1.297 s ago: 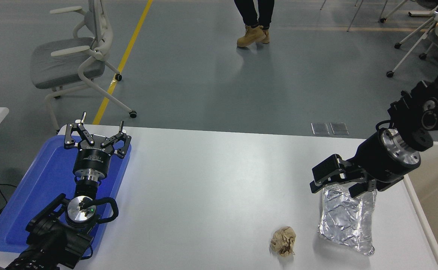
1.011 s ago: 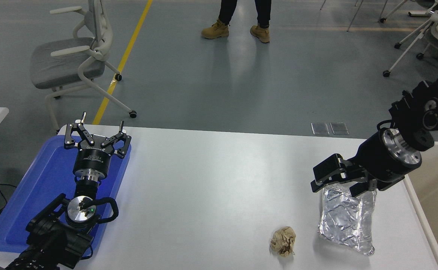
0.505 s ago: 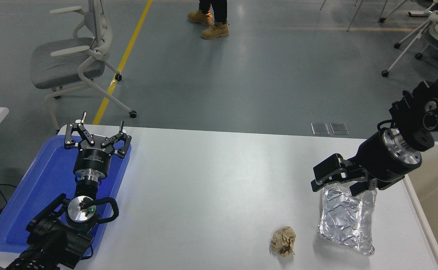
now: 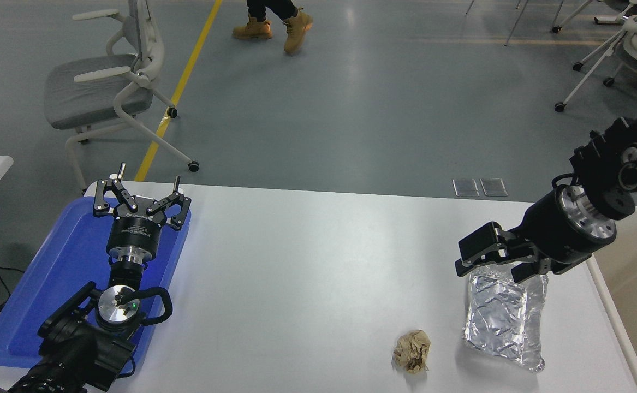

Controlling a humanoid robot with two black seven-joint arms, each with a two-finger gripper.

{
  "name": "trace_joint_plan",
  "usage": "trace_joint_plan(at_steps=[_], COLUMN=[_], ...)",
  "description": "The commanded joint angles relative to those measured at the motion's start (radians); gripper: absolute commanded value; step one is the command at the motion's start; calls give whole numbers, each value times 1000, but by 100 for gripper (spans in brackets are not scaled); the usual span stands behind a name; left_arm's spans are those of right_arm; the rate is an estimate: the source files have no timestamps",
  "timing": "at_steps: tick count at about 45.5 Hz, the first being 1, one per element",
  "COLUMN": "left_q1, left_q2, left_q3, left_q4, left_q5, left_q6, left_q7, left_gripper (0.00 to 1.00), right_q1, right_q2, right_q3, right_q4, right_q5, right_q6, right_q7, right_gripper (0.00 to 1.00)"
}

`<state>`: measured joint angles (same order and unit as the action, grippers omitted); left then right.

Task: Pick up foil plate and place in dustbin

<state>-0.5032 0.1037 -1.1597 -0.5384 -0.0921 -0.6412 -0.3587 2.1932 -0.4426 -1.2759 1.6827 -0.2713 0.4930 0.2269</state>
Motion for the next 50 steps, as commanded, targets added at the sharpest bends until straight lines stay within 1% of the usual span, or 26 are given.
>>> trace_joint_plan(at_steps=[1,11,20,38,48,50], left_q1=[0,0,0,0,0,0], left_q2=[1,1,1,1,1,1], left_q3=[0,0,0,0,0,0], left_q4=[0,0,0,0,0,0], left_q5=[2,2,2,2,2,2], left_q6=[0,0,0,0,0,0], left_q7=[1,1,1,1,1,1], left_gripper=[100,100,100,100,100,100], right_q1=[-44,-187,-371,-701,-816,-840], right_q2=[-7,-4,-5,-25,-27,-25], right_q3=[-11,-39,-106,-77,16,36], right_q4=[-1,-60,-208,-554,-630,-640], right_q5=[-37,-58,-107,-108,-98,-80], right_q6=[-54,-186,-287,-363,-370,-379], right_q7=[-1,-1,-1,-1,-3,-6], right_gripper=[100,100,100,100,100,100])
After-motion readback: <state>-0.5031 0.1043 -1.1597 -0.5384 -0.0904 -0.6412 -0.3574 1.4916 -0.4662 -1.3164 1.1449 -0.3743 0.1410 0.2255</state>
